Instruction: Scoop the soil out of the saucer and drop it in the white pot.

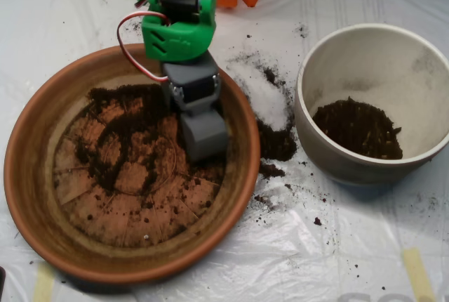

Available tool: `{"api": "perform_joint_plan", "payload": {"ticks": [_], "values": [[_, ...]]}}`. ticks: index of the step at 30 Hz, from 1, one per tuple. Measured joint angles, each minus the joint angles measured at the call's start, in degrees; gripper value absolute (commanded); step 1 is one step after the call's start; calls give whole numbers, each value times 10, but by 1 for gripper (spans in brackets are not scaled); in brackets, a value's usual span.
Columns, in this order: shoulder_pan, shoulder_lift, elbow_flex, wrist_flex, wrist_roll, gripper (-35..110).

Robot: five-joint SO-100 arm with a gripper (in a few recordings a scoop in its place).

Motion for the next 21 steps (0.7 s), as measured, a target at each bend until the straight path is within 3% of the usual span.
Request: {"api": "perform_joint_plan", "payload": {"ticks": [8,12,21], "values": [[19,-64,-85,33,11,13],[25,-64,-87,33,15,0],[15,-21,-34,38,-1,-1]]}}
